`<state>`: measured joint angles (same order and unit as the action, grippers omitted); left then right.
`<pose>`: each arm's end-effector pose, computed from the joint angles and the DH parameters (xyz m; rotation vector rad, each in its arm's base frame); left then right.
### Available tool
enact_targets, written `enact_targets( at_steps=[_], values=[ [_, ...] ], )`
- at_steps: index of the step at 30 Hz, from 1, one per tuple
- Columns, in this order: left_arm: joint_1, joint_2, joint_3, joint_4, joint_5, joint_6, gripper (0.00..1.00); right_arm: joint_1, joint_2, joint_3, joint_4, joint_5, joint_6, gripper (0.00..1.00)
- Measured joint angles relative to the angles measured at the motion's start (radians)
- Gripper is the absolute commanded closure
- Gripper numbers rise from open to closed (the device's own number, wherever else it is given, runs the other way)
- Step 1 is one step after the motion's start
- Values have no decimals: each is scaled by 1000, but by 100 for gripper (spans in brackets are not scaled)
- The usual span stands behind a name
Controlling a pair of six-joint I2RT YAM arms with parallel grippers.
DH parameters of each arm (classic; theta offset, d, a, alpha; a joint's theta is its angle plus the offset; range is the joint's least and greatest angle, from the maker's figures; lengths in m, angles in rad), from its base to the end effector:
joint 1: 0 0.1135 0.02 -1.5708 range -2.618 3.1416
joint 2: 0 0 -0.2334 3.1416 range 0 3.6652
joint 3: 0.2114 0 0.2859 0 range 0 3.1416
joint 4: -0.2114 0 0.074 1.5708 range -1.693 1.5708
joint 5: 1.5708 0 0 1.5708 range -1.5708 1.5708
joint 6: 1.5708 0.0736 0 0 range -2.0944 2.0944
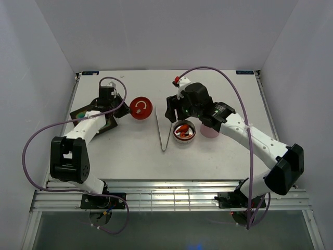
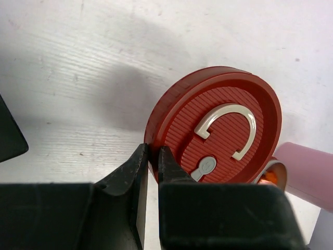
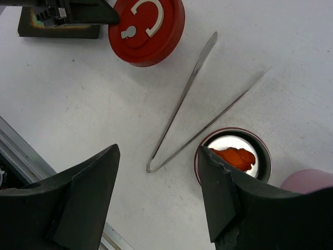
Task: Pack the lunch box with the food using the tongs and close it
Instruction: Pick up the box lid from the center of the board, then close the box lid on the packing box.
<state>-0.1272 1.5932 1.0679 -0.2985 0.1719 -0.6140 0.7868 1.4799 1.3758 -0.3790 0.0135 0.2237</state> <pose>0.3919 -0.0628 0.1511 -0.5102 2.3980 -0.5446 0.2929 0.2923 0.3080 -0.5781 2.0298 0.6052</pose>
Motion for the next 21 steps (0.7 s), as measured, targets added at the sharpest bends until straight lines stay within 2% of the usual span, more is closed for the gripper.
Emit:
enact_targets(
  at_steps=[3,8,15,21],
  values=[
    [-31,-62,0,6,-5,9,100,0,-73,-27,-24,35,0,33],
    [-175,-109,1,18,-17,21,100,0,-277,-106,-71,129,2,32],
    [-383,-103,14,12,-76,23,100,0,-578,-214,-119,222,6,32],
    [-492,-13,78,22,-119,21,100,0,-696,-279,-162,248,9,32]
  ],
)
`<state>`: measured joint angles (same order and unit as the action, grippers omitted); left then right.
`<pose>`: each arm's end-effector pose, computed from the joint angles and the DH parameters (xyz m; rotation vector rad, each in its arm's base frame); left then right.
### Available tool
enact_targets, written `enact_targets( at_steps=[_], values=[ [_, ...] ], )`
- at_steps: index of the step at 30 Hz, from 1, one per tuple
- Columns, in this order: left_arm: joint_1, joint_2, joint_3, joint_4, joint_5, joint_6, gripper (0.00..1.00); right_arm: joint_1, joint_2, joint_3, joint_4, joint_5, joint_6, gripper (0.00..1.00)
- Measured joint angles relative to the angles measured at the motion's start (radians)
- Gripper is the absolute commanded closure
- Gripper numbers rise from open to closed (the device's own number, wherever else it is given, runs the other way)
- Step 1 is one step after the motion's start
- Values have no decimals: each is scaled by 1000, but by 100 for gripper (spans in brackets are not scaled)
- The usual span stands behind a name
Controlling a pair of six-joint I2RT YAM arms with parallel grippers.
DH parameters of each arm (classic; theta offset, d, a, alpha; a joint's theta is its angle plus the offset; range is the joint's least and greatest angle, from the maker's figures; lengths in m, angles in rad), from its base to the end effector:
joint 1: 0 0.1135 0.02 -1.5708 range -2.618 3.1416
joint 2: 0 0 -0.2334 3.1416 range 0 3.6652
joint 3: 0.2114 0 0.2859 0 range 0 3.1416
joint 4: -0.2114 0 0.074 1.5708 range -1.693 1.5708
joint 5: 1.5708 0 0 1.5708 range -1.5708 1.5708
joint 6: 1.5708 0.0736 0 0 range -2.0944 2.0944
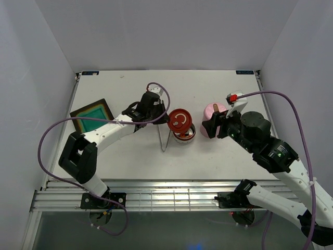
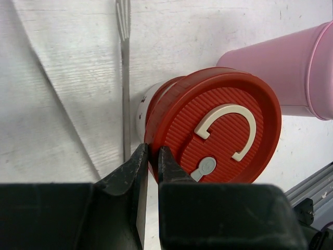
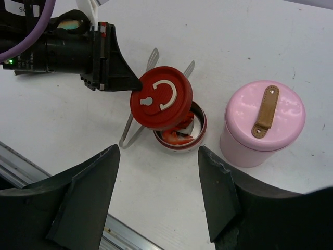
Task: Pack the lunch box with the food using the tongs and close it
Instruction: Close the box lid on the packing box.
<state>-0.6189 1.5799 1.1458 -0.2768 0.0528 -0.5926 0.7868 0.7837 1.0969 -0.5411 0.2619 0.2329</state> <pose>0.3339 -0.2426 0.1875 0.0601 2.3773 -0.6725 0.1854 0.1589 0.3887 -0.3124 1.7910 0.4934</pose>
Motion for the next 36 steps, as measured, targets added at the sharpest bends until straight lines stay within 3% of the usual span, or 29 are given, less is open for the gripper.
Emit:
enact_targets(
  at_steps=[9,20,29,36],
  values=[
    [-97,148,77,3,-54,-1,100,0,-27,-34,-44,13,0,32],
    [-118,217,94,0,-103,-11,99,0,-40,-69,-48,13,-2,31],
    [-118,217,99,-8,-146,-11,91,0,-39,-80,-48,13,-5,31],
    [-118,220,100,-6,-166,-6,72,0,-20,-81,-35,3,-6,30]
  ],
)
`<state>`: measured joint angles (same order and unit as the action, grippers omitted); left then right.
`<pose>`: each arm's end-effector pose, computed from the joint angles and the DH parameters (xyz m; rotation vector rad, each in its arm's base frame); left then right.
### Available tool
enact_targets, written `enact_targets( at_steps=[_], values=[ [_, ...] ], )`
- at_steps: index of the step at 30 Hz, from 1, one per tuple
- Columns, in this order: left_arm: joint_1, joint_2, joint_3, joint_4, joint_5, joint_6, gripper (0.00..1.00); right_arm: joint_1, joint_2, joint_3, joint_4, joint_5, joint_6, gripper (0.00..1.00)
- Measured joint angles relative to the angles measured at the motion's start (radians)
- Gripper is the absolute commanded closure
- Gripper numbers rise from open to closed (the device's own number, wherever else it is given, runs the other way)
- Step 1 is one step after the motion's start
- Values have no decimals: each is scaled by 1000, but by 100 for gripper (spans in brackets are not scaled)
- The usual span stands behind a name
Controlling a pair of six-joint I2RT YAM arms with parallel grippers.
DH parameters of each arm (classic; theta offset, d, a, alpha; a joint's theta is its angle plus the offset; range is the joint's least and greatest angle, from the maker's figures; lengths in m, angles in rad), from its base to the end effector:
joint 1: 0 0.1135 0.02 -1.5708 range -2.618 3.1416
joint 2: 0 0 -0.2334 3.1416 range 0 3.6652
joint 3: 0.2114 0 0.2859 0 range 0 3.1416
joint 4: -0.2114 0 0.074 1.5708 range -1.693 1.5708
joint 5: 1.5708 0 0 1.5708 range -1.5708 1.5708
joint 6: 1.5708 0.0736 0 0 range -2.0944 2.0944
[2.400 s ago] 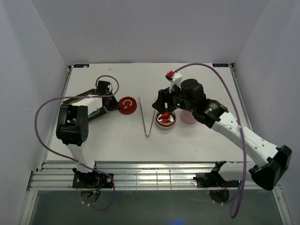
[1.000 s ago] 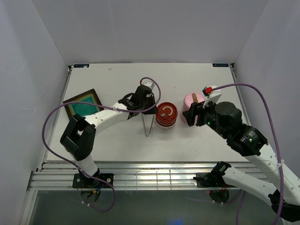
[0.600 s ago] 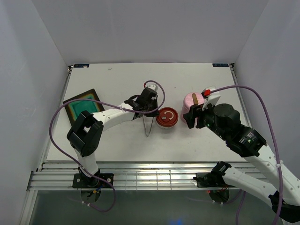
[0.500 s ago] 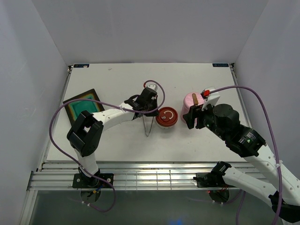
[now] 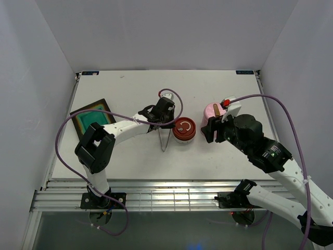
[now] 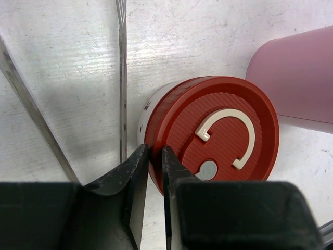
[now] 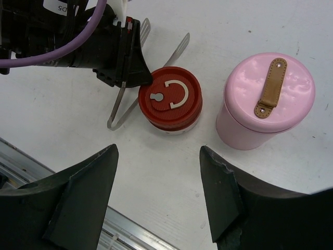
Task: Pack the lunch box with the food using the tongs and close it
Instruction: Close the box lid on the packing box.
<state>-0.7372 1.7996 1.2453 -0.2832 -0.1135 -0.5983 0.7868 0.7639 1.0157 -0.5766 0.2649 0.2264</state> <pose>0.3319 -0.2901 0.1354 0.1171 2.4549 -0.4747 0.1864 0.1596 0.3564 -0.3505 1.8755 0.4408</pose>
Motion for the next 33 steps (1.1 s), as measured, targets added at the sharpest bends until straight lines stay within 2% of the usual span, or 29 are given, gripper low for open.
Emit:
enact_targets(
  at_steps=[9,13,14,16,17,19,20,21,22,23,28,33],
  values=[
    [0,24,11,15,24,11,69,0,19,-14,10,-5,-2,30],
    [-2,24,11,18,24,15,64,0,26,-17,18,-5,-3,31],
    [-2,23,11,18,24,15,62,0,30,-17,21,-5,-4,34],
    [-4,16,11,13,20,17,55,0,47,-17,33,-6,-10,48],
    [-5,8,11,7,16,18,52,0,65,-17,39,-8,-12,60],
    [-5,-23,11,-9,3,20,43,0,105,-16,53,-13,-13,69],
    [-5,-48,11,-13,-5,23,39,0,131,-14,61,-17,-13,78],
    [-5,-79,10,-16,-13,24,34,0,163,-10,68,-20,-16,81],
    [-5,-117,6,-18,-21,25,6,0,201,-5,78,-26,-15,84],
    [-5,-162,-1,-20,-30,34,2,0,243,5,81,-30,-15,90],
    [-5,-423,-93,-6,-78,36,2,-2,440,62,117,-65,-21,92],
    [-5,-646,-257,13,-129,43,2,-16,598,116,155,-99,-21,92]
  ],
)
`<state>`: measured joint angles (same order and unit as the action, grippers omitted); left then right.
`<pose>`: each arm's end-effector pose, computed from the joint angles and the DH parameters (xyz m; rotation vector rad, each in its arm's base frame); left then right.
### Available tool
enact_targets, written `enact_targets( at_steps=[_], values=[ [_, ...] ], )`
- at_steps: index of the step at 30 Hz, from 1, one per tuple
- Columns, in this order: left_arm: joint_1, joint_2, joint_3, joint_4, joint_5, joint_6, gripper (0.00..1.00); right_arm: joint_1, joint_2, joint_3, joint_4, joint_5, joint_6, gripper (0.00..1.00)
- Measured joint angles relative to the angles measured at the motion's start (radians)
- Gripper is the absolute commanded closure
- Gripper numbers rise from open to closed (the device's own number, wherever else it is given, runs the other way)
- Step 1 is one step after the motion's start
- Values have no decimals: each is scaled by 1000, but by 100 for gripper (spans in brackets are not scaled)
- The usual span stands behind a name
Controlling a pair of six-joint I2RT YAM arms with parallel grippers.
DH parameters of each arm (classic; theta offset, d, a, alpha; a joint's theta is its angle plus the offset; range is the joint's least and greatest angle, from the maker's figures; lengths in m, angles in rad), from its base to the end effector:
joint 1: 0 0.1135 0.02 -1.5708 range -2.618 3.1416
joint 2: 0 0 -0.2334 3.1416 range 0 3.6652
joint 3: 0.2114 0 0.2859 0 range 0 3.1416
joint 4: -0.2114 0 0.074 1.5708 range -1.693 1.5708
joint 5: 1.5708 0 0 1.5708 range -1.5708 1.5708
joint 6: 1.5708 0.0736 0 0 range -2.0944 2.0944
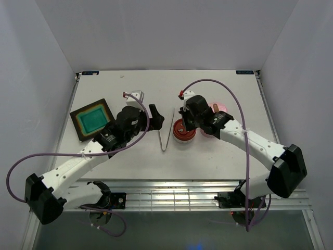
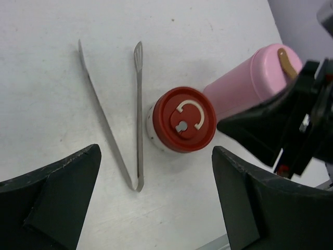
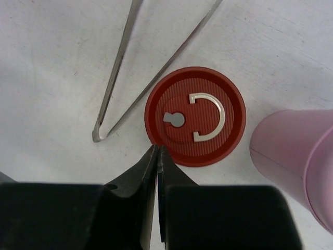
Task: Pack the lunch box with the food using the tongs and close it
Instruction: Close the box lid on the packing box.
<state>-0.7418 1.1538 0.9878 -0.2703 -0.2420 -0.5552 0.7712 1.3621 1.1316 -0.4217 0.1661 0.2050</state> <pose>0.2647 -0.2187 0.2784 0.0327 2.0425 -0.5863 0.2767 0.2519 0.2474 -0.5357 2.1706 0.3538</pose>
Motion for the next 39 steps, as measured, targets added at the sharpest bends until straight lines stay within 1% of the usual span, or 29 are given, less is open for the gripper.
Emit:
enact_targets(
  at_steps=[4,7,12,18,21,25,28,31,36,39],
  values=[
    [-1,-156,-195,32,-8,5,2,-23,150,50,35,-17,-2,92],
    [-4,-223,-298,70,12,1,2,-35,243,69,35,-22,-3,92],
    [-11,-322,-435,157,32,-3,2,-42,343,110,36,-31,-3,92],
    [-22,-433,-553,231,-14,6,2,-42,428,177,39,-42,-2,92],
    [-25,-466,-571,243,-37,10,2,-42,448,200,28,-41,-2,92],
    [-26,-489,-572,264,-58,14,2,-43,460,285,-55,-30,-4,92],
    [-26,-488,-572,278,-67,16,2,-44,447,345,-79,-8,-3,92],
    [-26,-476,-572,286,-68,20,2,-47,401,343,-97,19,-3,92],
    [-26,-382,-556,323,-25,19,2,-57,325,275,-105,40,0,92],
    [-26,-245,-473,326,36,-13,8,-60,312,205,-93,40,3,92]
  ],
)
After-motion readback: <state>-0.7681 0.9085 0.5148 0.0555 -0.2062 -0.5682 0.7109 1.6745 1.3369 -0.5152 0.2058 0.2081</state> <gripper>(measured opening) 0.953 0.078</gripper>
